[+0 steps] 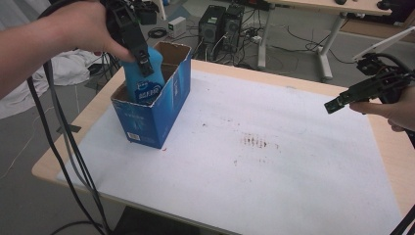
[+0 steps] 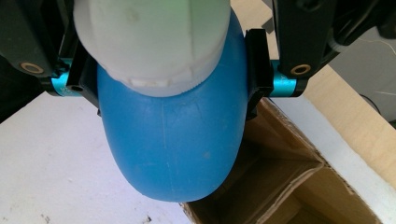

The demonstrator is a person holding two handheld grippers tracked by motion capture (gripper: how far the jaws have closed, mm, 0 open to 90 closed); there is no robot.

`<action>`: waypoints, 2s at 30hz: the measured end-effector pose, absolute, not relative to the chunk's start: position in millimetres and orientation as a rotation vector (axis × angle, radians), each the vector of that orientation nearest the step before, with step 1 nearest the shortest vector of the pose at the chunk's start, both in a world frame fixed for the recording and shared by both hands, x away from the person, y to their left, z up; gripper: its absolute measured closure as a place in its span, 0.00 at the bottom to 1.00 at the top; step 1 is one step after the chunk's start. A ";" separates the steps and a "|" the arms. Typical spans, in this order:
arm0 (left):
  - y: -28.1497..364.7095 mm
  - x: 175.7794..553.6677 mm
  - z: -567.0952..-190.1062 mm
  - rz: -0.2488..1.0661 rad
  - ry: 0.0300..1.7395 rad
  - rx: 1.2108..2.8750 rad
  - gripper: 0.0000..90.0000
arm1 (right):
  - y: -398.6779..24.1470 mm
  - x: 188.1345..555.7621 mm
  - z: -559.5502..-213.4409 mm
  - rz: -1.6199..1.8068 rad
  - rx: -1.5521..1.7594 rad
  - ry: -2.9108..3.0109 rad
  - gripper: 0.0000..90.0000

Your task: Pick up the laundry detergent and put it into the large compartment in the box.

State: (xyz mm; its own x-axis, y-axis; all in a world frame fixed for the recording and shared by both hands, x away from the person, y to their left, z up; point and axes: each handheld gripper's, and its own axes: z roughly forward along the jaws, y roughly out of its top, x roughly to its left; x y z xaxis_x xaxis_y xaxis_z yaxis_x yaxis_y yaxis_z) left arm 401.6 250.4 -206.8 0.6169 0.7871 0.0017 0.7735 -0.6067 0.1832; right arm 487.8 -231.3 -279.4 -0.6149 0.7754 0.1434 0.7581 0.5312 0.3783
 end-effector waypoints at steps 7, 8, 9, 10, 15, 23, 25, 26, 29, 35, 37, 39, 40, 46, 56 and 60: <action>250.0 403.7 -221.8 0.111 1.289 2.689 0.42 | -232.1 487.3 -279.2 0.637 1.366 2.711 0.14; 250.0 403.7 -223.4 0.111 1.290 2.690 0.42 | -232.4 487.3 -279.4 0.636 1.363 2.711 0.14; 250.3 404.2 -225.4 0.104 1.283 2.702 0.42 | -232.5 487.2 -279.5 0.636 1.362 2.710 0.14; 250.6 404.8 -227.4 0.107 1.275 2.708 0.42 | -232.7 487.2 -279.5 0.634 1.364 2.711 0.14; 251.2 407.5 -240.3 0.111 1.250 2.729 0.42 | -233.0 486.8 -279.2 0.633 1.362 2.711 0.14; 251.5 408.9 -255.7 0.123 1.176 2.795 0.42 | -235.1 486.5 -279.3 0.632 1.365 2.709 0.14; 251.6 408.7 -260.4 0.134 1.168 2.801 0.42 | -235.6 486.9 -279.9 0.630 1.364 2.711 0.14; 251.7 408.7 -262.3 0.137 1.163 2.805 0.42 | -235.7 487.1 -280.3 0.628 1.367 2.710 0.14; 251.9 408.4 -267.2 0.135 1.150 2.811 0.42 | -234.8 487.7 -280.9 0.629 1.358 2.715 0.14; 252.1 408.4 -274.2 0.139 1.115 2.825 0.42 | -232.7 487.3 -280.8 0.627 1.358 2.716 0.14; 251.8 408.3 -275.4 0.147 1.104 2.829 0.42 | -232.7 487.2 -280.6 0.627 1.358 2.715 0.14; 251.1 408.3 -277.3 0.153 1.092 2.841 0.42 | -232.8 487.2 -280.6 0.628 1.358 2.715 0.14; 251.0 408.4 -278.4 0.155 1.088 2.841 0.42 | -233.0 487.2 -280.7 0.628 1.358 2.715 0.14; 251.0 408.9 -282.1 0.156 1.068 2.839 0.42 | -233.7 486.2 -280.6 0.626 1.354 2.716 0.14; 250.5 409.5 -283.1 0.158 1.051 2.848 0.42 | -233.2 485.6 -280.9 0.623 1.346 2.720 0.14; 250.5 409.6 -283.2 0.160 1.049 2.850 0.42 | -233.3 485.4 -280.8 0.626 1.348 2.719 0.14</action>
